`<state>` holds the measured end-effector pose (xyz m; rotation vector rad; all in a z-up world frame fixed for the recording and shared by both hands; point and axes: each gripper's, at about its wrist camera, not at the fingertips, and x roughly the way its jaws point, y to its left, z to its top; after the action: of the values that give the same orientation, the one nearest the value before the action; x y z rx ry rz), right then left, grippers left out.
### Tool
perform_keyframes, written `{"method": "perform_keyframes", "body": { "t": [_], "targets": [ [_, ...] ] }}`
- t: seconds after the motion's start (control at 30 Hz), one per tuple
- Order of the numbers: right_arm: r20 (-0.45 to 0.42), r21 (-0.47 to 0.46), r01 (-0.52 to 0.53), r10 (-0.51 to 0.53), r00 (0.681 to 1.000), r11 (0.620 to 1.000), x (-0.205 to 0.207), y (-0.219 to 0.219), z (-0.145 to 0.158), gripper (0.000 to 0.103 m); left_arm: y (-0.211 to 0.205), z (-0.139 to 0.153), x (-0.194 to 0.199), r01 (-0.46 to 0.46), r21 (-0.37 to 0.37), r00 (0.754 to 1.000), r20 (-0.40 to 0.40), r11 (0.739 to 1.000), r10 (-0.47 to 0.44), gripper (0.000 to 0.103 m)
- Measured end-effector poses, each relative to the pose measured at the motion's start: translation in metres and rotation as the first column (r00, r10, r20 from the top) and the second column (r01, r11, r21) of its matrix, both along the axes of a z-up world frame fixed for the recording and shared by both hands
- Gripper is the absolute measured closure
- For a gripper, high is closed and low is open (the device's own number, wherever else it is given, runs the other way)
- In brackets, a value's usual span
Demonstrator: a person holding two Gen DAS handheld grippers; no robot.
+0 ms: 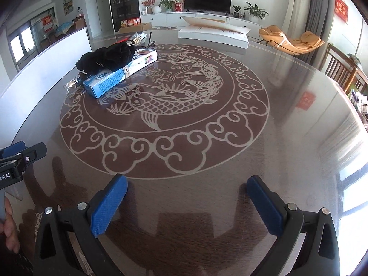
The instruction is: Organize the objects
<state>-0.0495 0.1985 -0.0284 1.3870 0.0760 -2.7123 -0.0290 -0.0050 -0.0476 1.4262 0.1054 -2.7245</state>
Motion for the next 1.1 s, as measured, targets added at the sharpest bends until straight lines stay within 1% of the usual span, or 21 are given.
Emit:
{"method": "perform_keyframes", "body": {
  "t": [0.07, 0.4, 0.6, 0.77, 1.1],
  "targets": [
    [-0.001, 0.011, -0.001, 0.001, 1.0, 1.0, 0.001, -0.002, 0.001, 0.0, 0.005, -0.002, -0.002, 0.009, -0.038, 1.0, 0.012, 0.999, -0.009, 0.0],
    [0.0, 0.01, -0.001, 0.001, 1.0, 1.0, 0.0, -0.003, 0.0, 0.0, 0.005, -0.001, -0.007, 0.006, -0.039, 1.0, 0.011, 0.999, -0.006, 0.0],
    [0.0, 0.01, -0.001, 0.001, 1.0, 1.0, 0.0, -0.003, 0.0, 0.0, 0.0, -0.002, -0.025, 0.032, -0.042, 0.999, -0.01, 0.999, -0.032, 0.0],
    [0.0, 0.01, -0.001, 0.001, 1.0, 1.0, 0.0, -0.003, 0.0, 0.0, -0.003, -0.002, -0.035, 0.032, -0.04, 0.999, -0.013, 0.999, -0.032, 0.0],
    [0.0, 0.01, -0.001, 0.001, 1.0, 1.0, 0.0, -0.003, 0.0, 0.0, -0.003, -0.001, -0.035, 0.032, -0.039, 0.999, -0.013, 0.999, -0.032, 0.0]
  ]
}}
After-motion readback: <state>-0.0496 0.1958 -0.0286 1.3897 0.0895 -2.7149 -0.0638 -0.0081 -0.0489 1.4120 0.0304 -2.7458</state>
